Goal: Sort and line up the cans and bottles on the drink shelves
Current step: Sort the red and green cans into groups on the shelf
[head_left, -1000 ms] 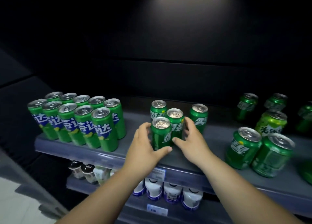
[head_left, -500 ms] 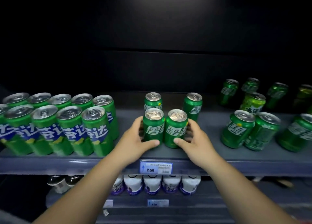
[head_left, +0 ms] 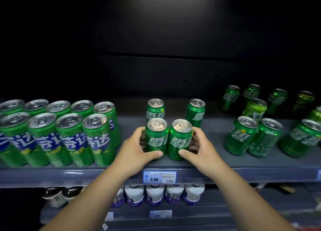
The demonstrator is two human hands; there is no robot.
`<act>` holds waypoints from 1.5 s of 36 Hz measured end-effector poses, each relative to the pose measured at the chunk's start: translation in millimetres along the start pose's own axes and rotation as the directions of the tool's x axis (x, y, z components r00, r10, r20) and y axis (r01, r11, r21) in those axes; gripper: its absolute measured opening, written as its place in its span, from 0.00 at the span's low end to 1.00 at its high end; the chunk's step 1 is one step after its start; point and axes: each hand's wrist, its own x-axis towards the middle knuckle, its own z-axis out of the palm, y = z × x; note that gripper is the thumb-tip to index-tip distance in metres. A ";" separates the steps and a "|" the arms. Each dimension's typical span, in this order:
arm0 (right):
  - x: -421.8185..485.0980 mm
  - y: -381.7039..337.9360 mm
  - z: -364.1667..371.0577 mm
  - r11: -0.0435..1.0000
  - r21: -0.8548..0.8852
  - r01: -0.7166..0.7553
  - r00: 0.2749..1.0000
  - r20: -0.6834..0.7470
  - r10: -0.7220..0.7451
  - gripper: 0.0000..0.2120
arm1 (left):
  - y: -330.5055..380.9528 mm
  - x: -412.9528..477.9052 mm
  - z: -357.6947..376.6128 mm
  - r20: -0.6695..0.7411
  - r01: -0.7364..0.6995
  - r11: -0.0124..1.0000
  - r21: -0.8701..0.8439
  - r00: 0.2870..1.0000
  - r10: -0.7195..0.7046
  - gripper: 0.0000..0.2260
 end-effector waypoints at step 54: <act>115.8 -49.5 -47.1 0.861 -0.509 -0.012 0.998 0.040 0.038 0.35 | 80.4 165.1 -53.7 0.529 -0.430 0.696 0.576 0.845 0.084 0.25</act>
